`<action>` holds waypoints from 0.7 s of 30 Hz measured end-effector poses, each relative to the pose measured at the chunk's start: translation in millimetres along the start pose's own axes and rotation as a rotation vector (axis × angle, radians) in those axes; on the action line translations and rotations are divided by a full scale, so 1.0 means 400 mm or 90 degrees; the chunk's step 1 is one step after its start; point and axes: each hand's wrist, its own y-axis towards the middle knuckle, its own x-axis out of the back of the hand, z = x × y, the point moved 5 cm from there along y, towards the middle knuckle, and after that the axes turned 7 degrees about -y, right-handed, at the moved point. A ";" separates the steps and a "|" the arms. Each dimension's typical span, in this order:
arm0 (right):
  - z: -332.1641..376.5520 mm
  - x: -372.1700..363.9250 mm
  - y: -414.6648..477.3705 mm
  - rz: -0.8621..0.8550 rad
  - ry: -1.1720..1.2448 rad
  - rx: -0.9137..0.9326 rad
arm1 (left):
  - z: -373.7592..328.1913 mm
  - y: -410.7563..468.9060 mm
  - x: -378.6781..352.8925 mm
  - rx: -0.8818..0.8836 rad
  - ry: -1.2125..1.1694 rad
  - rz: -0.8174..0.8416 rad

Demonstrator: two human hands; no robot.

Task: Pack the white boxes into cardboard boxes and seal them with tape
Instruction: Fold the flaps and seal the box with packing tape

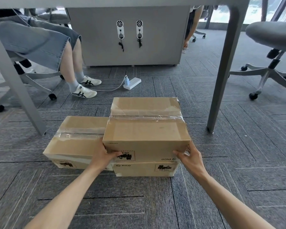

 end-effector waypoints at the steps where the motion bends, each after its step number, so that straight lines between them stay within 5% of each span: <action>1: 0.000 0.000 -0.001 0.007 0.001 0.002 | -0.003 -0.001 0.001 0.001 0.002 0.001; 12: 0.113 0.130 -0.136 0.032 -0.106 -0.053 | -0.117 -0.175 0.067 0.117 0.214 0.078; 21: 0.621 0.463 -0.361 0.090 -0.226 -0.063 | -0.724 -0.395 0.121 0.027 0.376 0.171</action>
